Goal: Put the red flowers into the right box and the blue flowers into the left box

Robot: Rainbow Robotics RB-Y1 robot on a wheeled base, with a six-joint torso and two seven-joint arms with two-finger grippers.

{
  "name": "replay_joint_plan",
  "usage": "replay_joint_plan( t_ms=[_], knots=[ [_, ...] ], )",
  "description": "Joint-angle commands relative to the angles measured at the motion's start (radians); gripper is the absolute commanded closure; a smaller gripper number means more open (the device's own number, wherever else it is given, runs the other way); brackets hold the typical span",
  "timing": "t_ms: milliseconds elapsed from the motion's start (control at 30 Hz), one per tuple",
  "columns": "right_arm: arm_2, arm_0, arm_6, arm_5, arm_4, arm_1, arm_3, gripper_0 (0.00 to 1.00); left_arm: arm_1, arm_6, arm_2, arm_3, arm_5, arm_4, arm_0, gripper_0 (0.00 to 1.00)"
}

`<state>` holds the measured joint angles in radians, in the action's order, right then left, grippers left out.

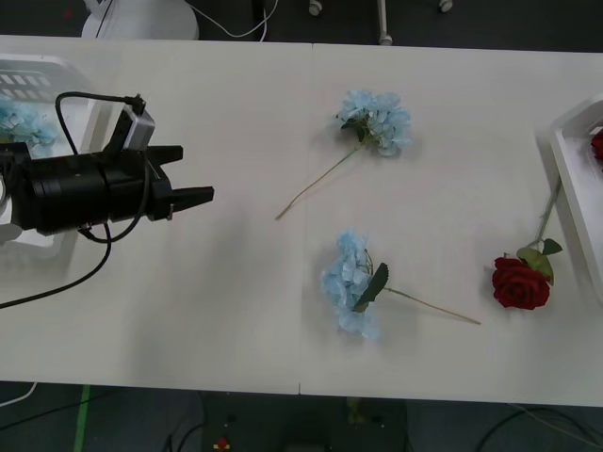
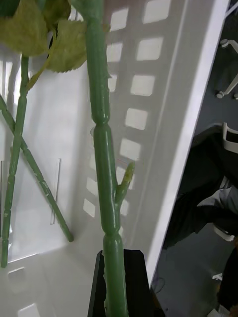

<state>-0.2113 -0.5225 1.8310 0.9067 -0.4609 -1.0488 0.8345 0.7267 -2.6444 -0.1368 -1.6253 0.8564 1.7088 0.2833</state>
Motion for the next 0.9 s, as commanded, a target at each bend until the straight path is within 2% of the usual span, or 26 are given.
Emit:
replay_joint_plan(
  t_ms=[33,200,233,267,300,367,467,700,900],
  knots=[
    [0.026,0.009,0.010,-0.040,0.062,0.046,-0.055,1.00,0.025,-0.012,-0.006,-0.036,-0.011,0.029,-0.019,0.00],
    [0.026,0.010,0.021,-0.041,0.097,0.059,-0.064,1.00,0.016,-0.023,-0.006,-0.042,-0.013,0.037,-0.019,0.00],
    [0.026,0.009,0.025,-0.041,0.096,0.059,-0.064,0.79,0.014,-0.023,-0.006,-0.042,-0.013,0.037,-0.019,0.00],
    [0.026,0.007,0.025,-0.041,0.090,0.059,-0.064,0.65,0.011,-0.023,-0.006,-0.042,-0.011,0.037,-0.019,0.00],
    [0.026,0.006,0.025,-0.041,0.082,0.059,-0.064,0.57,0.011,-0.023,-0.004,-0.042,-0.011,0.037,-0.019,0.00],
    [0.027,-0.001,0.027,-0.032,0.057,0.058,-0.064,0.33,0.008,-0.023,-0.006,-0.041,-0.013,0.037,-0.019,0.00],
    [0.029,-0.011,0.028,-0.012,0.045,0.056,-0.064,0.19,0.005,-0.025,-0.006,-0.041,-0.011,0.037,-0.019,0.00],
    [0.032,-0.053,0.057,0.043,-0.045,0.020,-0.046,0.11,-0.010,-0.026,-0.007,-0.048,-0.011,0.046,-0.019,0.00],
    [0.035,-0.088,0.172,0.121,-0.139,-0.062,0.095,0.10,-0.015,-0.026,-0.011,-0.047,-0.011,0.046,-0.019,0.00]
  ],
)
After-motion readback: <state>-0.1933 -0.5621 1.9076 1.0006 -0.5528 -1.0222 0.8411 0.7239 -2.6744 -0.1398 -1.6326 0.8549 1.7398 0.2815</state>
